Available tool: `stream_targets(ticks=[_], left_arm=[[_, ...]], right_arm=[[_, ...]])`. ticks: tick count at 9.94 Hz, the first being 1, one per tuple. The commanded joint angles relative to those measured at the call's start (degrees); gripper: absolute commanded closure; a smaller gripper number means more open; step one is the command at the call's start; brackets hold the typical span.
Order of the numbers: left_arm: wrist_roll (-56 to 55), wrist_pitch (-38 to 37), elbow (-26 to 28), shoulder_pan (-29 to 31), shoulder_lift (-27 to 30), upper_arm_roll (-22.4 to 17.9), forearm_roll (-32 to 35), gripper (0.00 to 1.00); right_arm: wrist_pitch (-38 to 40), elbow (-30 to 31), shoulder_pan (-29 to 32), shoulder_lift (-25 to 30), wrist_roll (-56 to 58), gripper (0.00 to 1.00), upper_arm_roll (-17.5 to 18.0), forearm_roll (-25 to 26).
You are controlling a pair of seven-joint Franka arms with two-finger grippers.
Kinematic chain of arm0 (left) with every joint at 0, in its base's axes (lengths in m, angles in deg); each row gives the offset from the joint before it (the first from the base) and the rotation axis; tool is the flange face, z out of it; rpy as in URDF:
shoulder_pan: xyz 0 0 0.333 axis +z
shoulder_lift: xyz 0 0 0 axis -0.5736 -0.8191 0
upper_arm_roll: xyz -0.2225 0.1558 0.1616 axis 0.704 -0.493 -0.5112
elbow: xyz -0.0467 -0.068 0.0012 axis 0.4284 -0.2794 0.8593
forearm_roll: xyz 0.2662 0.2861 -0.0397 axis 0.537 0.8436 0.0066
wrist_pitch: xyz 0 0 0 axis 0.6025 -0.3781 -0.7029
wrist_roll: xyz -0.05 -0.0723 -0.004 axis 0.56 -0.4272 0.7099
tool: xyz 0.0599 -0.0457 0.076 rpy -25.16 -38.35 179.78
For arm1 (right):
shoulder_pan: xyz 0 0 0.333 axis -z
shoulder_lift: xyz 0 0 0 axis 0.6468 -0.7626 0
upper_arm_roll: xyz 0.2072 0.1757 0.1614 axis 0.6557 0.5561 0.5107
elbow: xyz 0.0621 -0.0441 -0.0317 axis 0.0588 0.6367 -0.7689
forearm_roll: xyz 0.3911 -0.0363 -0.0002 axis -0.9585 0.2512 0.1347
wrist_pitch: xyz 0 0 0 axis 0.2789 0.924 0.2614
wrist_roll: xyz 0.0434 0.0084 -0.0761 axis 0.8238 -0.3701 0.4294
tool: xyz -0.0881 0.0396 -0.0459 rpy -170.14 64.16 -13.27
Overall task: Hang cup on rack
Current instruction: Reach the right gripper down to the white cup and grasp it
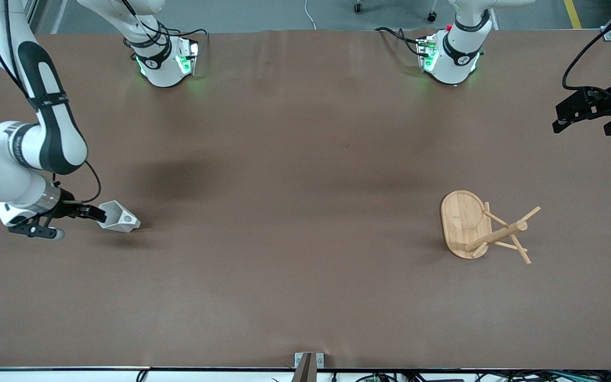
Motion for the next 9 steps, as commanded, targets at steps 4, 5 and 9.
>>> stream_targets(ticks=[4, 5, 9], left_arm=[[0.52, 1.53, 1.18, 0.25, -0.64, 0.41, 0.95, 0.0], [0.17, 1.89, 1.35, 0.07, -0.46, 0.41, 0.78, 0.0], [-0.53, 1.71, 1.71, 0.25, -0.55, 0.41, 0.78, 0.0]], right_arm=[[-5.76, 3.44, 0.2, -1.56, 3.76, 0.42, 0.39, 0.17], [-5.75, 3.36, 0.2, -1.56, 3.76, 0.5, 0.4, 0.17], [-5.76, 2.83, 0.29, -1.56, 3.33, 0.99, 0.4, -0.01]])
